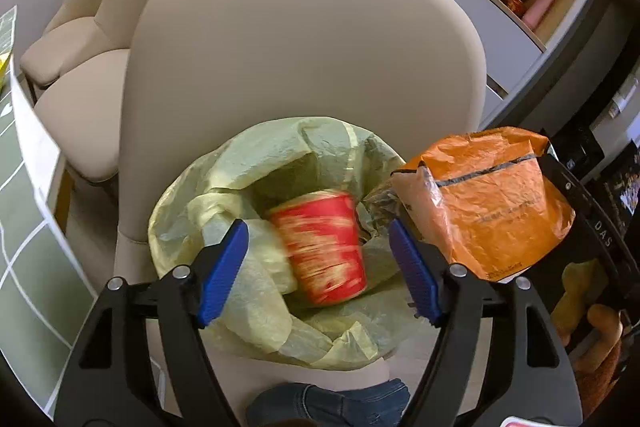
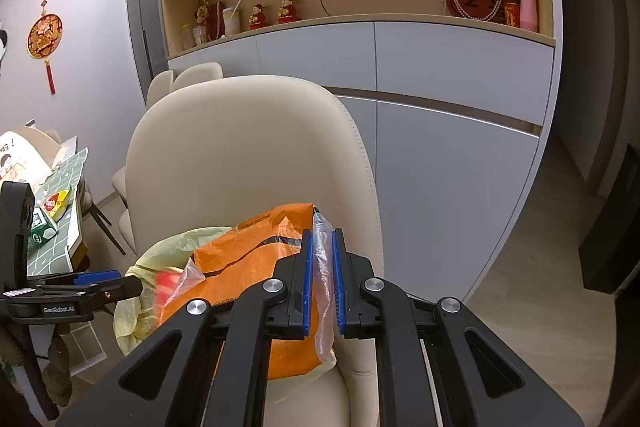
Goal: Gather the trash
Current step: 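Carry the red cup and orange bag to the trash bag and release both, then move both open tools back over the cluttered table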
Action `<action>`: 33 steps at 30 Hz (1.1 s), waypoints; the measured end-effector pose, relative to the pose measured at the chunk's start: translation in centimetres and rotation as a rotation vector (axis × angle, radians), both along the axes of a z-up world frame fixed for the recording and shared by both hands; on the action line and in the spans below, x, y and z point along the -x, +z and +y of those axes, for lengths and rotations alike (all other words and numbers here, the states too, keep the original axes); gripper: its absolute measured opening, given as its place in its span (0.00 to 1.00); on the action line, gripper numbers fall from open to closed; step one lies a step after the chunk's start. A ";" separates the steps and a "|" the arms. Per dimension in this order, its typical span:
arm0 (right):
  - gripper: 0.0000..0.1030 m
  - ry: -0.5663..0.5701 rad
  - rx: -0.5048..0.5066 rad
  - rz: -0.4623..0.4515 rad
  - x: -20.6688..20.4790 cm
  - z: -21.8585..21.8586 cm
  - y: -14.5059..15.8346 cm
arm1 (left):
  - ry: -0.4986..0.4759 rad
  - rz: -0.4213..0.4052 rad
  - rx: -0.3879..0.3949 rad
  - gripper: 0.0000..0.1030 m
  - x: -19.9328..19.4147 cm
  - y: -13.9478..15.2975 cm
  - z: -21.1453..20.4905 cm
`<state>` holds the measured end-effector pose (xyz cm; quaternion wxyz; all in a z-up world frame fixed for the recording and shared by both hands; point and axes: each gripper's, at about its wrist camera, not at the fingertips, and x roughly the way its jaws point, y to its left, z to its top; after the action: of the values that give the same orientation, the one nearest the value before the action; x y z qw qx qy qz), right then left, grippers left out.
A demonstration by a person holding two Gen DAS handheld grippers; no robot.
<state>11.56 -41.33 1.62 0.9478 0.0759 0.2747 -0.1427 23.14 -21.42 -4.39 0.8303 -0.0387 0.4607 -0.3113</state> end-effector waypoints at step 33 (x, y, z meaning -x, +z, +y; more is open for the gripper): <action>0.34 0.107 -0.130 0.253 -6.5 7.0 -8.7 | 0.008 -0.100 0.027 0.67 5.5 7.7 11.4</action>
<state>18.02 -34.31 -7.10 0.9049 0.1039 0.4044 -0.0825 17.60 -9.97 3.26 0.8530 -0.0361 0.4142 -0.3155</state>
